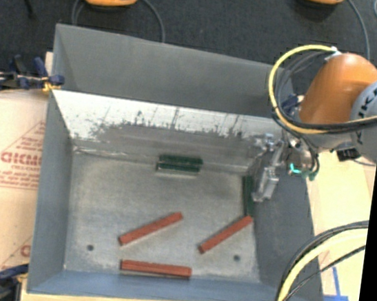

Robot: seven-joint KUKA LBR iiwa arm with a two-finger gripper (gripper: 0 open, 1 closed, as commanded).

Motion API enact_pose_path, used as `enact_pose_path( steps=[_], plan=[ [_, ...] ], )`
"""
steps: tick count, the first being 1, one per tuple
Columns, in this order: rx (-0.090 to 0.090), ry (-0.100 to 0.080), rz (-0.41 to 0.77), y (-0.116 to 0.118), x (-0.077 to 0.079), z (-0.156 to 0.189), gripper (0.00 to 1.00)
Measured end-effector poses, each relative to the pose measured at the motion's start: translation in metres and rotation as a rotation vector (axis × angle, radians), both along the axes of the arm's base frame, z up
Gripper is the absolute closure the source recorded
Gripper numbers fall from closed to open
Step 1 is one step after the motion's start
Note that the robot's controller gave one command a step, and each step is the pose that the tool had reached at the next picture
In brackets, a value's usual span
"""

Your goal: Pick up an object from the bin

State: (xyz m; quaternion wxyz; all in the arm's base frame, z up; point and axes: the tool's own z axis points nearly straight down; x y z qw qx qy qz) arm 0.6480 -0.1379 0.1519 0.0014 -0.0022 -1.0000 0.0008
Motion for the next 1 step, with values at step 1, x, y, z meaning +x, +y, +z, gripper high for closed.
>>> enact_pose_path(
  steps=[1],
  plan=[
    [-0.001,-0.008,0.003,0.0005,0.0019,0.0057,0.0]
  ],
)
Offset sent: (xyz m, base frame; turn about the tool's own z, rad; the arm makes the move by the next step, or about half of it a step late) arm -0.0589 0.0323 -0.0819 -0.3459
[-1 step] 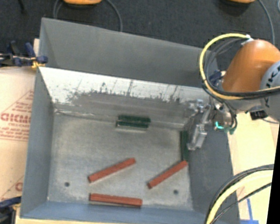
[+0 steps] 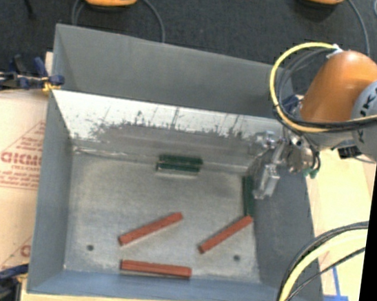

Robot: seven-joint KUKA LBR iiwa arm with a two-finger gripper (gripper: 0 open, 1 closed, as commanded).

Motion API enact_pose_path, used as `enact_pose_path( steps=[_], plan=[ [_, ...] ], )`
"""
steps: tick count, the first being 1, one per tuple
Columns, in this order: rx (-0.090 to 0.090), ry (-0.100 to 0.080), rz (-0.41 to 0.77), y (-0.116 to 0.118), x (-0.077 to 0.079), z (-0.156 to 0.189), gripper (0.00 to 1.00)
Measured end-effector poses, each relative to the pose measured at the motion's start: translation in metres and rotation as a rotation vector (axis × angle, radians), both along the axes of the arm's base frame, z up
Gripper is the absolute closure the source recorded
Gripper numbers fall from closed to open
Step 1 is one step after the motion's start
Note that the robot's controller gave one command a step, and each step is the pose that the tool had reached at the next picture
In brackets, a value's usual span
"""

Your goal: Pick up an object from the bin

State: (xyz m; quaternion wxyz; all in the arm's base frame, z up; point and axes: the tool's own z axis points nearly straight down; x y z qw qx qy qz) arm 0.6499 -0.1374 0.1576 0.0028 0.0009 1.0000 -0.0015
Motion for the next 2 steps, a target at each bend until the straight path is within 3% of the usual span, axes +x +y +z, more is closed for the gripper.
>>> enact_pose_path(
  steps=[1,2],
  plan=[
    [-0.002,-0.005,0.212,0.019,-0.035,-0.051,0.0],
    [0.005,0.01,0.29,0.04,-0.064,-0.057,0.0]
  ],
)
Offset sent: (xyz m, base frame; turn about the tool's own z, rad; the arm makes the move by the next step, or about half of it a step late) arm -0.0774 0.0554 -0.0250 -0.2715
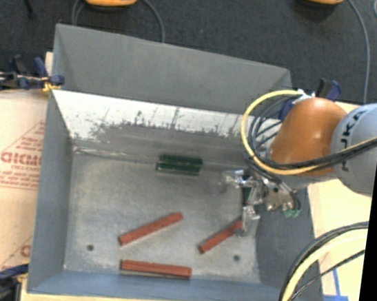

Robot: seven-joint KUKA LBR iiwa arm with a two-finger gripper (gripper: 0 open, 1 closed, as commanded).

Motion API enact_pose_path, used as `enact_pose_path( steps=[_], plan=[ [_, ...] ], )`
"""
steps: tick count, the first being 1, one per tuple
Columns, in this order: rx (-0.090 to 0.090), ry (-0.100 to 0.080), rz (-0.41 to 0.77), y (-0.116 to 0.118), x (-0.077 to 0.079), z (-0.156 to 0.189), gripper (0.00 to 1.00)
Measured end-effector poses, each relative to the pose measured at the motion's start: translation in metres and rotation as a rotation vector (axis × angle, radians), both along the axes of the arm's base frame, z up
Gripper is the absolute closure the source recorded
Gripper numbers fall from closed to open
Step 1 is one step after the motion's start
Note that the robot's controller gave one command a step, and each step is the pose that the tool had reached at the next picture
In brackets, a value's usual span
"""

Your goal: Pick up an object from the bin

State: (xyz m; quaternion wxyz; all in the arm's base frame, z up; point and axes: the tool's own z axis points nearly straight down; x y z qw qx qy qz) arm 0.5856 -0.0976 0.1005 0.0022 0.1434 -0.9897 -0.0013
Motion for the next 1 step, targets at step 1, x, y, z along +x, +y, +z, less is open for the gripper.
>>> enact_pose_path(
  steps=[1],
  plan=[
    [-0.004,-0.012,0.085,0.0033,-0.0044,0.0194,0.0]
  ],
)
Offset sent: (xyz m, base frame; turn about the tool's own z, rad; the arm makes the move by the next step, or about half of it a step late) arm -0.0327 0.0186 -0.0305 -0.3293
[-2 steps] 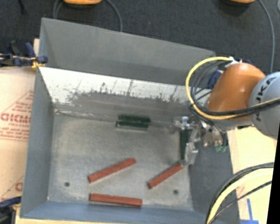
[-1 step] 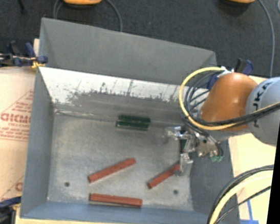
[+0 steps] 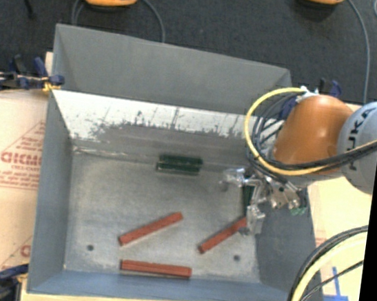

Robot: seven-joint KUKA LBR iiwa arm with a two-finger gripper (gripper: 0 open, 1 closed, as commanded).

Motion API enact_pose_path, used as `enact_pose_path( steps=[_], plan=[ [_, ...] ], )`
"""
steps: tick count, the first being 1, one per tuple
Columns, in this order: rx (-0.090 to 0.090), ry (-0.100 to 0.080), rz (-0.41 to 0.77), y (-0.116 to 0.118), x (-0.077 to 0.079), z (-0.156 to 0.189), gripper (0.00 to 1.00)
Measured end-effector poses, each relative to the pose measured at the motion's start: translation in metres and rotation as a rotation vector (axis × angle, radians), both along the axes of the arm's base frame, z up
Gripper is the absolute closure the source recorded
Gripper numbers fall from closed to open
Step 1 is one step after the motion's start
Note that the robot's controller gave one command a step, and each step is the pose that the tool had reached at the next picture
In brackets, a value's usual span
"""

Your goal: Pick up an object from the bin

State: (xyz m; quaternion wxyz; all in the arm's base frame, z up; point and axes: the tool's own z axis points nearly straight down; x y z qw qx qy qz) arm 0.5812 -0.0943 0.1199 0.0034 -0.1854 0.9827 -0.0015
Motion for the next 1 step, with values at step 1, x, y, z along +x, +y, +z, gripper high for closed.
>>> enact_pose_path(
  steps=[1],
  plan=[
    [-0.002,0.001,0.241,0.0122,-0.0246,-0.0463,0.0]
  ],
)
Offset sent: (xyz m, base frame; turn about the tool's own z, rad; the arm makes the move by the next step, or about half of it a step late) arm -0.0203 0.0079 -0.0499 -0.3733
